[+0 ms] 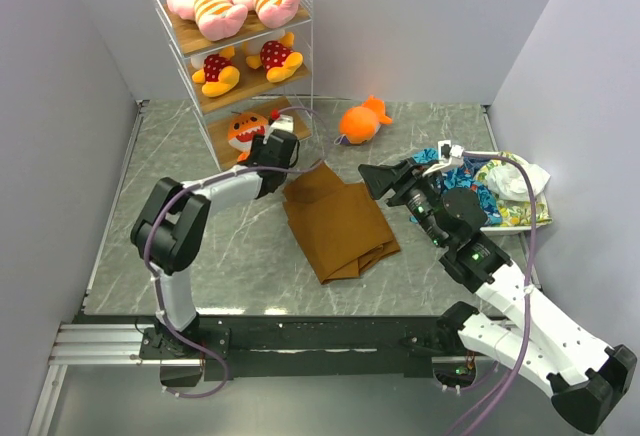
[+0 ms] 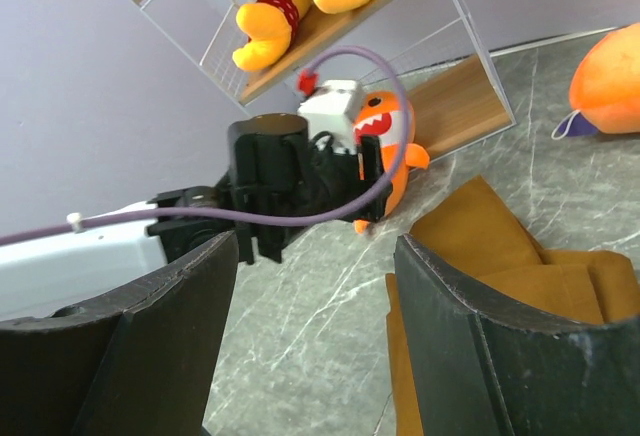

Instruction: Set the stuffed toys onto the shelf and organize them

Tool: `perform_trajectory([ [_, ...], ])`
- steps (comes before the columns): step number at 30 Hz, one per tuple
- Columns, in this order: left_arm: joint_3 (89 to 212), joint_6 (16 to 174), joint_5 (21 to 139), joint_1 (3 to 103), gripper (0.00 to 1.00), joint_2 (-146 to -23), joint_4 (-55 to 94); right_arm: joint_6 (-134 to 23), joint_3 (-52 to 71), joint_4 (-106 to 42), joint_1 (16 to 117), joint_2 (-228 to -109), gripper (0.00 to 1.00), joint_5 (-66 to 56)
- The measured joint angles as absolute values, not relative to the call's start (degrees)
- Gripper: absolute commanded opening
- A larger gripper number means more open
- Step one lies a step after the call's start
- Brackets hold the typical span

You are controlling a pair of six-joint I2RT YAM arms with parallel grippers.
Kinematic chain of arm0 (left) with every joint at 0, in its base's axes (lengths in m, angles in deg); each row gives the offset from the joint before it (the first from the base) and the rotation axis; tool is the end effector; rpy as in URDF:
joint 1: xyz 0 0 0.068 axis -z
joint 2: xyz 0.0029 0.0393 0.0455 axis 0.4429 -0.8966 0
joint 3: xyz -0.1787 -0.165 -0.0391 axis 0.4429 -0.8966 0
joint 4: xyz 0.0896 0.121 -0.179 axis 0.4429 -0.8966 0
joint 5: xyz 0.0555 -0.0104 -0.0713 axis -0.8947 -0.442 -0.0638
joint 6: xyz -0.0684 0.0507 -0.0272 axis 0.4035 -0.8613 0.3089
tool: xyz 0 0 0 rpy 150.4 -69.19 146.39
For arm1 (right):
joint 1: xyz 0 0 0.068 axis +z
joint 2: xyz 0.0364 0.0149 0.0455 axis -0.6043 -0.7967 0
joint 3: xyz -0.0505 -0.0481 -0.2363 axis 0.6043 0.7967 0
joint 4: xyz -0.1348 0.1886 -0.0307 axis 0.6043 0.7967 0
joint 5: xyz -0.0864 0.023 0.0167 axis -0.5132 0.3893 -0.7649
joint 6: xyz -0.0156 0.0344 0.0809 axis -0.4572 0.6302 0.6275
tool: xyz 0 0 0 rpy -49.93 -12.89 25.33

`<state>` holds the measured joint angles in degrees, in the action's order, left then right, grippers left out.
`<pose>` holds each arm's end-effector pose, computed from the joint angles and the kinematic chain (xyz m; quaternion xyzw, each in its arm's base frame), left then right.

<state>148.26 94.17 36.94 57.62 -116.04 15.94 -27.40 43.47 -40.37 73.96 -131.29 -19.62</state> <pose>0.3702 -0.1718 0.1741 0.0223 0.8675 0.1022 0.4863 0.1816 0.1243 0.3433 0.0330 0.6717 0.4030 0.6207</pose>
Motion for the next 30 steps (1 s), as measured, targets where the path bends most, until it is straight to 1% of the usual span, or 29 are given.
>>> perform_trajectory([
  [5, 149.79, 84.64, 36.99, 57.6, 0.58, -119.88, 17.82, -27.77, 43.47, -40.42, 73.96, -130.89, 0.71, -19.99],
  [10, 149.94, 79.68, 36.37, 57.78, 0.55, -123.01, 18.63, -28.05, 43.47, -40.42, 73.96, -131.07, 0.72, -20.23],
  [13, 150.93, 77.69, 35.02, 57.78, 0.47, -125.26, 19.24, -28.23, 43.47, -40.46, 73.96, -131.37, 0.71, -20.56],
  [14, 151.28, 76.95, 34.34, 57.78, 0.37, -126.0, 19.57, -28.27, 43.47, -40.48, 73.96, -131.53, 0.72, -20.6],
  [16, 152.06, 76.03, 33.07, 57.78, 0.26, -127.36, 20.18, -28.47, 43.47, -40.48, 73.96, -131.88, 0.71, -20.67],
  [17, 152.48, 75.51, 32.57, 57.78, 0.16, -127.93, 20.33, -28.6, 43.47, -40.48, 73.96, -132.07, 0.71, -20.73],
  [19, 153.46, 74.9, 31.48, 57.78, 0.08, -128.91, 20.49, -28.78, 43.47, -40.46, 73.96, -132.36, 0.72, -20.78],
  [20, 153.84, 74.81, 31.06, 57.78, 0.02, -129.17, 20.49, -28.86, 43.47, -40.48, 73.96, -132.49, 0.72, -20.82],
  [26, 156.96, 75.22, 28.99, 57.69, 0.01, -129.46, 19.74, -29.1, 43.47, -40.5, 73.96, -132.56, 0.72, -21.21],
  [30, 162.93, 77.08, 27.46, 56.57, 0.01, -130.13, 18.34, -29.23, 43.47, -40.5, 73.96, -132.56, 0.72, -21.21],
])
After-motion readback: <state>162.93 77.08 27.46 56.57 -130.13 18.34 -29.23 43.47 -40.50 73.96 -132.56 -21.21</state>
